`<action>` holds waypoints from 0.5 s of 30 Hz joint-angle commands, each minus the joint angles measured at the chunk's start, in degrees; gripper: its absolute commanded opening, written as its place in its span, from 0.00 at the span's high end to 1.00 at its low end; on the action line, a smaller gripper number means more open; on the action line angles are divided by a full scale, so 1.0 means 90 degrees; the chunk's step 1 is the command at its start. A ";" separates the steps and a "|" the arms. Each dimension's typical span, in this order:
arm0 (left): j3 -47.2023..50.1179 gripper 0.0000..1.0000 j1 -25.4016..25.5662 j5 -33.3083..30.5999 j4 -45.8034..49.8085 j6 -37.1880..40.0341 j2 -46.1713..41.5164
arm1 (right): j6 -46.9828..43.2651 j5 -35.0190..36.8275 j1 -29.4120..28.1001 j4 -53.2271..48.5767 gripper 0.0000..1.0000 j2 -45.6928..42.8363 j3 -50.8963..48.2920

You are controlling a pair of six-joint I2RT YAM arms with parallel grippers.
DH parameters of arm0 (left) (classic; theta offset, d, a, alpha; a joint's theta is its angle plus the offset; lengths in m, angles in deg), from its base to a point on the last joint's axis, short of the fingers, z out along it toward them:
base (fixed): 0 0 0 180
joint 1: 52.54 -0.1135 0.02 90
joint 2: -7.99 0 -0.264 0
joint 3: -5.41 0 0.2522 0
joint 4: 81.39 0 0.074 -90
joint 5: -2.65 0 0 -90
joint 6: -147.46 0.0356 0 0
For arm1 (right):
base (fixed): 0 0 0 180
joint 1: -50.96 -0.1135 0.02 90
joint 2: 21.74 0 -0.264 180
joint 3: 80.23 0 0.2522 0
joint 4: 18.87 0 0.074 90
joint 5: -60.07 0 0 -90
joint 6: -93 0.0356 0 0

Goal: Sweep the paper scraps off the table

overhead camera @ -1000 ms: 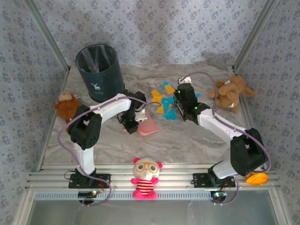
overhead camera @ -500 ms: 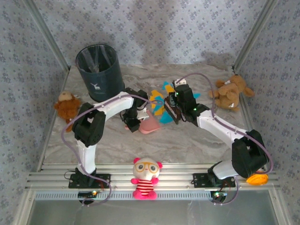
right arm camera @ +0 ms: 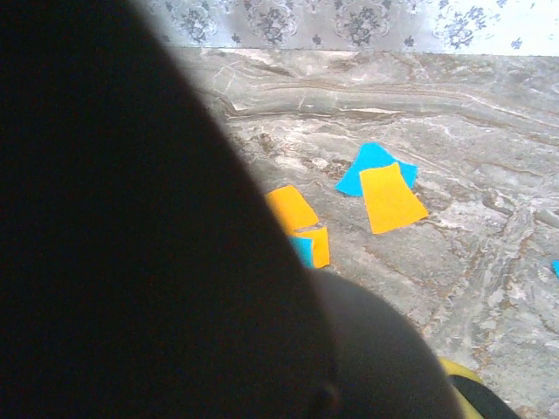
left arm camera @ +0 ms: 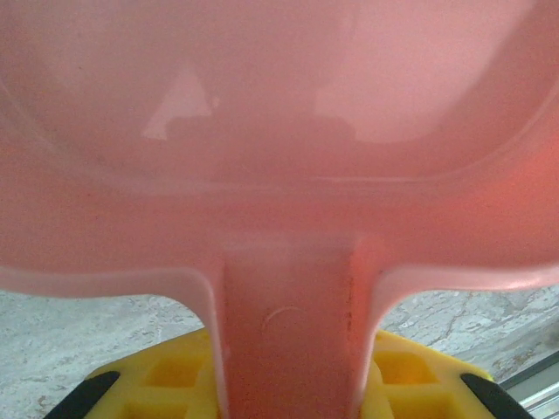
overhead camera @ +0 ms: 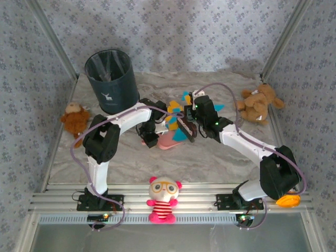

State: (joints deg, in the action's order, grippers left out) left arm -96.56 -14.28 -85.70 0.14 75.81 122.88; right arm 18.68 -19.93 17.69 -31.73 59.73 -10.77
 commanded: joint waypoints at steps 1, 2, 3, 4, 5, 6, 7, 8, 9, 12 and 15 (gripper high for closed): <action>-0.0068 1.00 0.0045 0.0012 0.0263 -0.0100 0.0058 | 0.0197 -0.0433 -0.0071 -0.0390 1.00 -0.0123 -0.0071; -0.0046 1.00 0.0041 -0.0014 0.0264 -0.0118 0.0057 | 0.0200 -0.0460 -0.0067 -0.0372 1.00 -0.0177 -0.0079; -0.0026 1.00 0.0045 -0.0045 0.0254 -0.0147 0.0047 | 0.0210 -0.0476 -0.0071 -0.0365 1.00 -0.0244 -0.0091; 0.0002 1.00 0.0029 -0.0064 0.0255 -0.0171 0.0037 | 0.0216 -0.0518 -0.0069 -0.0340 1.00 -0.0329 -0.0105; 0.0033 1.00 0.0027 -0.0066 0.0250 -0.0183 0.0023 | 0.0217 -0.0543 -0.0060 -0.0310 1.00 -0.0400 -0.0132; 0.0069 1.00 0.0036 -0.0075 0.0240 -0.0201 0.0000 | 0.0220 -0.0544 -0.0060 -0.0290 1.00 -0.0487 -0.0146; 0.0117 1.00 0.0026 -0.0090 0.0224 -0.0227 -0.0028 | 0.0213 -0.0537 -0.0045 -0.0270 1.00 -0.0571 -0.0158; 0.0145 1.00 0.0018 -0.0108 0.0211 -0.0246 -0.0043 | 0.0218 -0.0530 -0.0040 -0.0262 1.00 -0.0633 -0.0169; 0.0185 1.00 0.0007 -0.0115 0.0217 -0.0268 -0.0083 | 0.0220 -0.0475 -0.0039 -0.0263 1.00 -0.0711 -0.0181; 0.0330 1.00 -0.0030 -0.0115 0.0172 -0.0309 -0.0204 | 0.0225 -0.0166 -0.0050 -0.0265 1.00 -0.0819 -0.0186; 0.0448 1.00 -0.0051 -0.0134 0.0163 -0.0358 -0.0289 | 0.0288 0.0446 -0.0082 -0.0319 1.00 -0.0849 -0.0150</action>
State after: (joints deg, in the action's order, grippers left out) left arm -93.93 -14.28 -85.74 -0.45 73.66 122.62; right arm 20.15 -21.07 17.38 -34.50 53.52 -12.32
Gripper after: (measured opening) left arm 0.266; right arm 0.263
